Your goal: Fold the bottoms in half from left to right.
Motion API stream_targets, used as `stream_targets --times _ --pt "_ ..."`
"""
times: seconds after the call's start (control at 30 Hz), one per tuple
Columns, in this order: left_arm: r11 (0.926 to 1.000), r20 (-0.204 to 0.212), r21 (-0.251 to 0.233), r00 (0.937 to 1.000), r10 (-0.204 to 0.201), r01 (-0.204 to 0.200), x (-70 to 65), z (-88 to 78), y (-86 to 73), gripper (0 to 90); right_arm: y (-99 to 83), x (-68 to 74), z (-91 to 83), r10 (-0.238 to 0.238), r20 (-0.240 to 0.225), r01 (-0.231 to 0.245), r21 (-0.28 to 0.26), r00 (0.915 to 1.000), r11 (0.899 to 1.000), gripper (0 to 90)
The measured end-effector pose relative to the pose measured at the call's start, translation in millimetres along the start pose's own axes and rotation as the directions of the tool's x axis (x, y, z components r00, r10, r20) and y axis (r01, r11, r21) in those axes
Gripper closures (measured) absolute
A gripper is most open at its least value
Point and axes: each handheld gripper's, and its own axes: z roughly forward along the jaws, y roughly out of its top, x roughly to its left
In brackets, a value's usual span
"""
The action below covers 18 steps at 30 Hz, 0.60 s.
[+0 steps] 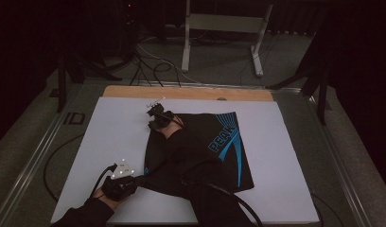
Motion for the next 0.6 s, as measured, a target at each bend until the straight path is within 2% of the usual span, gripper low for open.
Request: stream_targets --times 0.2,0.27,0.33,0.47,0.6 --pt "1.0000 0.000 0.002 1.0000 0.001 -0.001 -0.3 0.0 0.3 85.7 1.2 -2.9 -1.6 -0.007 0.039 0.006 0.020 0.9992 1.000 77.7" --pt "1.0000 -0.001 0.001 1.0000 0.001 -0.001 0.0 -0.5 0.4 85.8 1.8 -3.9 -2.7 -0.011 0.036 0.010 0.023 0.9993 1.000 85.0" --pt "1.0000 -0.003 -0.001 1.0000 0.000 0.000 0.1 -0.8 0.5 85.8 2.3 -4.7 -5.7 -0.015 0.020 0.014 0.012 0.9997 1.000 86.7" --pt "1.0000 0.000 -0.003 1.0000 0.000 0.000 -0.3 -0.9 0.8 85.8 4.1 -7.5 -12.4 -0.045 0.018 0.045 -0.014 0.9988 0.999 87.9" --pt "0.9999 0.000 -0.013 1.0000 -0.001 0.001 -1.3 -1.9 2.0 85.9 5.6 -9.7 -17.4 -0.041 0.009 0.042 -0.028 0.9991 0.999 88.1"
